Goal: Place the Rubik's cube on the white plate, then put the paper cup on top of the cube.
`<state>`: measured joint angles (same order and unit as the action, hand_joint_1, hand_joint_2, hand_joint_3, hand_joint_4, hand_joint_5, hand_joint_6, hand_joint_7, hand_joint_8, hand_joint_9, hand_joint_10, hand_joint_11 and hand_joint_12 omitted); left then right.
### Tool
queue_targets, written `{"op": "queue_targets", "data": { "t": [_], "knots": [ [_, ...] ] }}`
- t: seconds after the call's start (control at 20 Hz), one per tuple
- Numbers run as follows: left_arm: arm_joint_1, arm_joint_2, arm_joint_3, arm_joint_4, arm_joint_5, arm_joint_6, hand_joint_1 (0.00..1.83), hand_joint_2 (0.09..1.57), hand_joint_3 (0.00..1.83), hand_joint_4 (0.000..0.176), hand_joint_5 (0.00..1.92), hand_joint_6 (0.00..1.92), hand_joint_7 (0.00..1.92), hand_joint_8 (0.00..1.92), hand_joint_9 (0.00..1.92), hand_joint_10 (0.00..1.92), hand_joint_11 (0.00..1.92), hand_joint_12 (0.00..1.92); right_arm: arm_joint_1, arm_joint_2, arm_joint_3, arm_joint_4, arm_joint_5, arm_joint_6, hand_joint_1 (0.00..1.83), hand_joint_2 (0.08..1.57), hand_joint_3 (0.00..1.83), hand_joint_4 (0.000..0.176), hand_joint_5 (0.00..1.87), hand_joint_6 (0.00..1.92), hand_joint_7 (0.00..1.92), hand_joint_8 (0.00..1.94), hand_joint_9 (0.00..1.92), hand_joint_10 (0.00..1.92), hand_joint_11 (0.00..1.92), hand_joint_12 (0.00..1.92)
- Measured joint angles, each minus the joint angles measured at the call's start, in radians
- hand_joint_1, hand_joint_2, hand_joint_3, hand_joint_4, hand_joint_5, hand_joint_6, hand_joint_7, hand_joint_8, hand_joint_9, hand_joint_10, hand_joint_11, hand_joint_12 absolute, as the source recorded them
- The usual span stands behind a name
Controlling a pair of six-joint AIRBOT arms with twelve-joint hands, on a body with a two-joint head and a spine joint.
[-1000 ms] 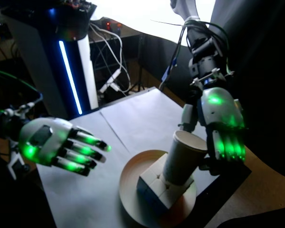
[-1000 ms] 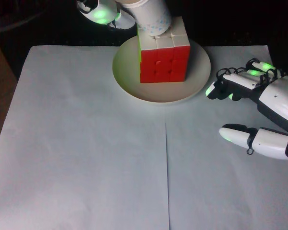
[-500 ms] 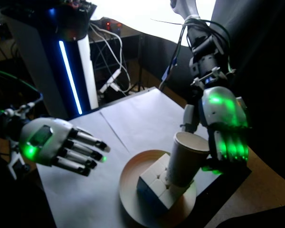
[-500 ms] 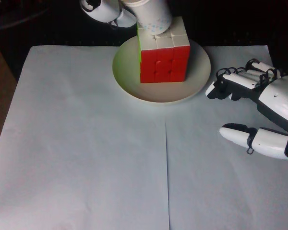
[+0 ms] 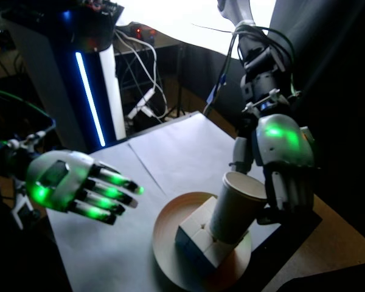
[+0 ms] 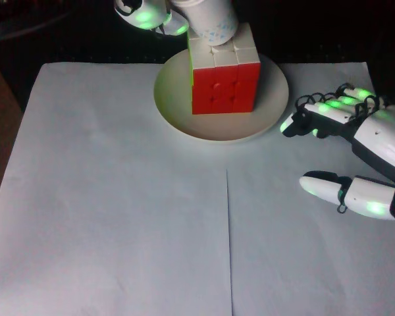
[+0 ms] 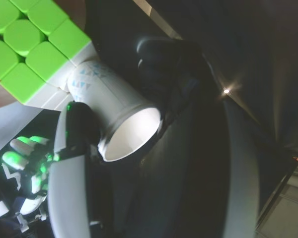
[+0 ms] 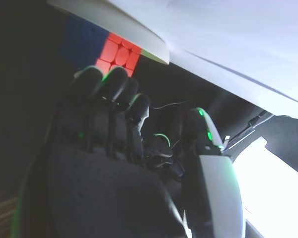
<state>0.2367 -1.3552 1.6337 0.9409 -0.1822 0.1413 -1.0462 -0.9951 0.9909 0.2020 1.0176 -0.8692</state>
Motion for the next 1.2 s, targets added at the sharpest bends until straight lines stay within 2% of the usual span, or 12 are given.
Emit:
{"op": "queue_targets", "data": {
  "t": [0.15, 0.25, 0.35, 0.45, 0.55, 0.6, 0.75, 0.85, 0.9, 1.0, 1.1, 1.2],
  "knots": [
    [0.000, 0.006, -0.009, 0.002, 0.003, 0.000, 1.06, 1.27, 0.00, 0.000, 0.05, 1.74, 0.09, 1.69, 0.20, 1.88, 0.41, 1.92, -0.006, -0.001, 0.000, 0.004, -0.006, 0.000, 0.72, 1.27, 0.00, 0.008, 0.16, 0.96, 0.26, 0.93, 0.27, 1.32, 0.08, 1.78],
    [0.000, 0.008, -0.011, 0.002, 0.003, 0.000, 1.01, 1.28, 0.00, 0.000, 0.07, 1.67, 0.09, 1.58, 0.21, 1.78, 0.34, 1.92, -0.007, -0.001, 0.000, 0.008, -0.005, 0.000, 0.69, 1.25, 0.00, 0.018, 0.21, 0.93, 0.30, 0.86, 0.31, 1.29, 0.05, 1.76],
    [0.000, 0.010, -0.014, 0.002, 0.002, 0.000, 1.04, 1.30, 0.00, 0.000, 0.06, 1.70, 0.05, 1.56, 0.14, 1.79, 0.28, 1.92, -0.009, -0.001, 0.000, 0.008, -0.005, 0.000, 0.72, 1.25, 0.00, 0.000, 0.16, 0.98, 0.26, 0.90, 0.29, 1.37, 0.16, 1.79],
    [0.003, 0.011, -0.014, 0.002, 0.001, 0.000, 0.99, 1.31, 0.00, 0.000, 0.08, 1.67, 0.08, 1.45, 0.17, 1.68, 0.29, 1.92, -0.009, -0.001, 0.000, 0.008, -0.004, 0.000, 0.71, 1.25, 0.00, 0.003, 0.17, 0.98, 0.27, 0.92, 0.31, 1.34, 0.12, 1.79],
    [0.003, 0.012, -0.014, 0.002, 0.002, 0.000, 1.01, 1.30, 0.00, 0.000, 0.09, 1.69, 0.04, 1.51, 0.16, 1.74, 0.31, 1.92, -0.009, -0.001, 0.000, 0.014, -0.005, 0.000, 0.69, 1.25, 0.00, 0.018, 0.19, 0.97, 0.28, 0.95, 0.30, 1.31, 0.00, 1.79],
    [0.003, 0.012, -0.014, 0.002, 0.002, 0.000, 1.03, 1.29, 0.00, 0.000, 0.09, 1.71, 0.10, 1.59, 0.22, 1.82, 0.39, 1.92, -0.009, -0.002, 0.000, 0.014, -0.005, 0.000, 0.70, 1.24, 0.00, 0.000, 0.20, 0.94, 0.28, 1.01, 0.29, 1.33, 0.00, 1.81],
    [0.003, 0.012, -0.014, 0.003, 0.002, 0.000, 0.94, 1.26, 0.00, 0.000, 0.15, 1.31, 0.22, 1.54, 0.34, 1.82, 0.47, 1.92, -0.013, -0.008, 0.001, 0.013, -0.004, 0.001, 0.70, 1.25, 0.00, 0.000, 0.19, 0.94, 0.27, 0.94, 0.30, 1.33, 0.05, 1.81],
    [0.003, 0.012, -0.014, 0.005, 0.003, 0.000, 0.87, 1.24, 0.00, 0.000, 0.17, 1.06, 0.18, 1.32, 0.22, 1.61, 0.26, 1.92, -0.013, -0.008, 0.001, 0.016, -0.005, 0.001, 0.73, 1.27, 0.00, 0.010, 0.19, 0.95, 0.29, 0.89, 0.31, 1.29, 0.04, 1.77],
    [0.004, 0.011, -0.014, 0.008, 0.003, 0.000, 0.82, 1.24, 0.00, 0.000, 0.16, 0.87, 0.12, 1.10, 0.10, 1.48, 0.13, 1.92, -0.013, -0.008, 0.002, 0.016, -0.004, 0.001, 0.74, 1.27, 0.00, 0.000, 0.18, 0.95, 0.29, 0.89, 0.30, 1.35, 0.11, 1.80],
    [0.006, 0.011, -0.014, 0.009, 0.005, 0.000, 0.81, 1.23, 0.00, 0.000, 0.18, 0.65, 0.14, 0.95, 0.09, 1.36, 0.04, 1.92, -0.013, -0.008, 0.002, 0.015, -0.005, 0.001, 0.76, 1.27, 0.00, 0.000, 0.21, 0.93, 0.31, 0.91, 0.32, 1.32, 0.07, 1.81],
    [0.006, 0.011, -0.014, 0.010, 0.006, 0.000, 0.80, 1.22, 0.00, 0.000, 0.24, 0.27, 0.16, 0.42, 0.00, 1.02, 0.00, 1.83, -0.013, -0.008, 0.002, 0.017, -0.005, 0.001, 0.73, 1.26, 0.00, 0.007, 0.18, 0.98, 0.28, 0.92, 0.33, 1.33, 0.05, 1.78],
    [0.006, 0.011, -0.014, 0.010, 0.006, 0.000, 0.77, 1.22, 0.00, 0.011, 0.24, 0.12, 0.20, 0.12, 0.00, 0.78, 0.00, 1.75, -0.017, -0.008, 0.002, 0.017, -0.002, 0.001, 0.76, 1.25, 0.00, 0.000, 0.20, 0.94, 0.28, 0.93, 0.34, 1.37, 0.13, 1.77]
  ]
}}
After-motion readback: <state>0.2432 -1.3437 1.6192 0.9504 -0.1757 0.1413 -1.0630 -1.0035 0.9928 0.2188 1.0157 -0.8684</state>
